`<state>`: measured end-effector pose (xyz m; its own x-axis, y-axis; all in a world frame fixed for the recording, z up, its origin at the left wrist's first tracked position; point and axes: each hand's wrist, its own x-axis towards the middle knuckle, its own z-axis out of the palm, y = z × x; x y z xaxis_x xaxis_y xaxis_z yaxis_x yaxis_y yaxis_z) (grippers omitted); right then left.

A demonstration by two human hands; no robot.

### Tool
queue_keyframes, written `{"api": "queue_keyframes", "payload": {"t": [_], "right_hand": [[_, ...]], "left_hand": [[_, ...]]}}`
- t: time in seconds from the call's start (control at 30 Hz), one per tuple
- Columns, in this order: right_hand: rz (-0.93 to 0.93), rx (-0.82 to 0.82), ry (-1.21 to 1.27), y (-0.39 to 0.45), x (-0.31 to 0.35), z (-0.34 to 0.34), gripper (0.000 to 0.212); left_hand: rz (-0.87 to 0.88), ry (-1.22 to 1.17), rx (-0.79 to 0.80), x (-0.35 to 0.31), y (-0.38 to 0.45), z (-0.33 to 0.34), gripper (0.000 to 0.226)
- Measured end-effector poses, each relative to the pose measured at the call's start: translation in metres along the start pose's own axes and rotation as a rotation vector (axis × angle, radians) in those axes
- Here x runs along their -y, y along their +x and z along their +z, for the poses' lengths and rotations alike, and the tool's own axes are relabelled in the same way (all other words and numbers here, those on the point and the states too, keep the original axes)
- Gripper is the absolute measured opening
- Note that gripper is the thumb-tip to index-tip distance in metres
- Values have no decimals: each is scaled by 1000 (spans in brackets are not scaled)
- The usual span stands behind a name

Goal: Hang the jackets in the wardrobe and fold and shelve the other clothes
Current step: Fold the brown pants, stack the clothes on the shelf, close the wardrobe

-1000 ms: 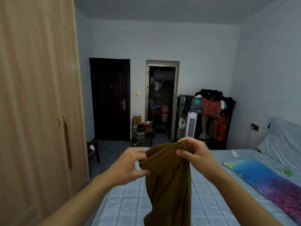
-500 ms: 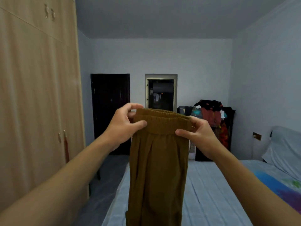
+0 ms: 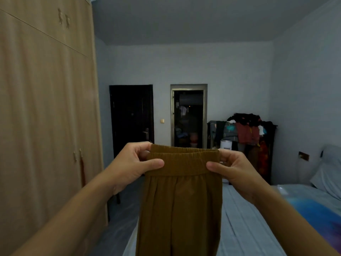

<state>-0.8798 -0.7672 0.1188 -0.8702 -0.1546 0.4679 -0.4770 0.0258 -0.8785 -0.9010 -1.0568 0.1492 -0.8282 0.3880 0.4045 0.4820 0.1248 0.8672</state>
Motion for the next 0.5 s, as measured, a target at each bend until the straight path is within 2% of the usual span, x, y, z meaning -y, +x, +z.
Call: {"api": "queue_keyframes", "payload": {"t": [0.17,0.27,0.37,0.5], "right_hand": [[21,-30,-43,13,-22,0,23],[64,-62,-47,24,-42,-4,22],[95,-114,-22,35,-61,-11,21],[121,-198,-51,58,-72,-21,19]], "left_hand": [[36,5,55,27,12,-2,54],[66,81,21,51,29,1,42],[35,91,-63,72,45,9,39],[84,166,-121,79,73,19,30]]}}
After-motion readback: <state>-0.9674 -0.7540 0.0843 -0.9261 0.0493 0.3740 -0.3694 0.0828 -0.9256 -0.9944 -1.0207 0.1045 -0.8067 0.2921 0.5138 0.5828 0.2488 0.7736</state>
